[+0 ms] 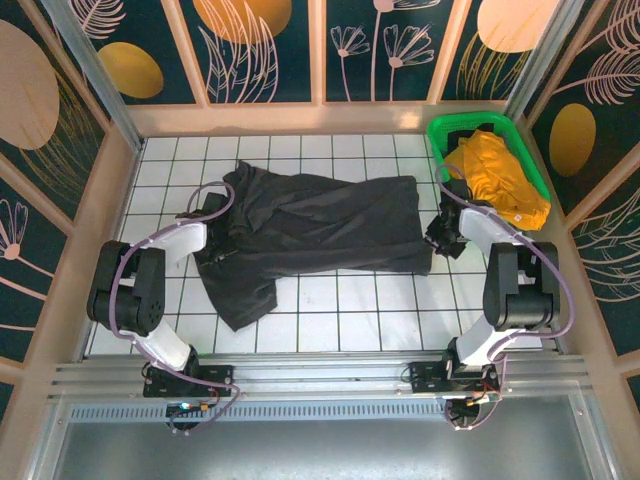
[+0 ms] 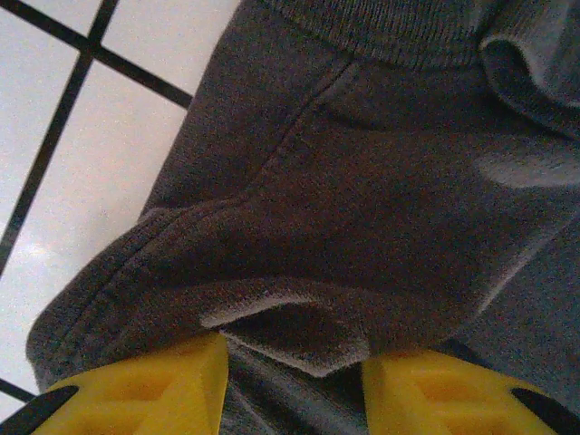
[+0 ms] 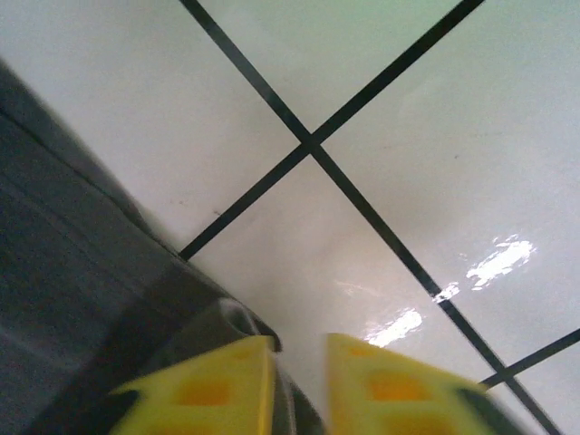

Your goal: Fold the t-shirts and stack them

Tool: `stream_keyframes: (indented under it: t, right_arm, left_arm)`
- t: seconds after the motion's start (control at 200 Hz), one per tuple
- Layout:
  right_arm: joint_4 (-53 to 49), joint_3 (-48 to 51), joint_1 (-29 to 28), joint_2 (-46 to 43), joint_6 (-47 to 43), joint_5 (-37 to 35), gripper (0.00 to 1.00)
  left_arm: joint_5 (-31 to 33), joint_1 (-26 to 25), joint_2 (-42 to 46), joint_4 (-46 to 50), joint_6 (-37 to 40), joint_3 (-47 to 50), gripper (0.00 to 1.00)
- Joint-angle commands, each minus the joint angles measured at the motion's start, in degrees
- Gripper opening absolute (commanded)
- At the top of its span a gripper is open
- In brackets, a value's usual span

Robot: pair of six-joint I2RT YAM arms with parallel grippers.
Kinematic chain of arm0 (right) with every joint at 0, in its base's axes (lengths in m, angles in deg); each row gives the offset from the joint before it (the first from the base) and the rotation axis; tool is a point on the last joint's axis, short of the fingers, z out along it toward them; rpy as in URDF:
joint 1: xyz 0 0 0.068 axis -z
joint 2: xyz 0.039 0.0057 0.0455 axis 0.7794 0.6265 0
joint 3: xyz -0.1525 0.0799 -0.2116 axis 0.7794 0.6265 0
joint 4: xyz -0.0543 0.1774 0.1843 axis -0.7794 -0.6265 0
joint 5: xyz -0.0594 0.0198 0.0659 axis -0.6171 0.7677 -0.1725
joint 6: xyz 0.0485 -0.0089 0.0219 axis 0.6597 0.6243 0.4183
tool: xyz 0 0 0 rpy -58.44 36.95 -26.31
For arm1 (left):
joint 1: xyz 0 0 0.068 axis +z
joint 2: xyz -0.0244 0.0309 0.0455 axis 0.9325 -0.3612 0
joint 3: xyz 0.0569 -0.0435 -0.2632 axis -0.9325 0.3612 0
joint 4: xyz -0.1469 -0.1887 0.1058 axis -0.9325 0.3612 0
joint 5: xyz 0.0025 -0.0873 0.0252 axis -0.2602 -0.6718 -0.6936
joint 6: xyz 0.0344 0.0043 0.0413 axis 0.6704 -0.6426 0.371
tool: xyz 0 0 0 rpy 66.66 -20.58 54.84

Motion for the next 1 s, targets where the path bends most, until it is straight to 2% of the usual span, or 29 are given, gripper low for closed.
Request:
stream_keyframes:
  t: [0.0,0.095,0.2,0.29,0.395,0.671,0.851,0.876,0.991]
  right_arm:
    - [-4.7,-1.6,1.5,-4.3,5.4,-2.9,0.35]
    - [-7.3,1.2,2.3,-11.7,14.0,-1.7,0.39]
    - [-5.9,7.1,1.9,-18.5,26.1,6.9,0.39]
    - [-2.2,12.4,1.3,-21.5,36.2,13.3,0.40]
    - [2.0,16.1,1.0,-22.6,44.3,17.0,0.43]
    - [7.6,20.5,1.1,-19.3,53.0,20.0,0.41]
    - [9.9,23.9,1.4,-16.6,53.5,18.8,0.37]
    - [9.7,23.8,1.5,-16.5,53.2,18.3,0.34]
    - [7.2,22.2,2.0,-17.9,50.1,14.9,0.10]
  left_arm:
    - [2.5,0.5,2.2,2.3,0.8,-2.1,0.45]
    - [3.6,0.5,4.5,3.6,0.5,-4.3,0.46]
    - [3.8,0.5,5.9,4.5,-0.1,-5.1,0.47]
    - [3.2,0.5,6.5,4.5,-0.9,-5.4,0.47]
    - [2.6,0.5,6.5,4.3,-1.5,-5.7,0.47]
    - [2.0,0.5,6.7,4.0,-1.4,-6.2,0.47]
    - [1.6,0.5,6.9,3.7,-1.6,-5.9,0.46]
    - [1.6,0.5,7.0,3.7,-1.6,-5.9,0.46]
    - [1.8,0.5,7.4,3.9,-1.5,-5.6,0.46]
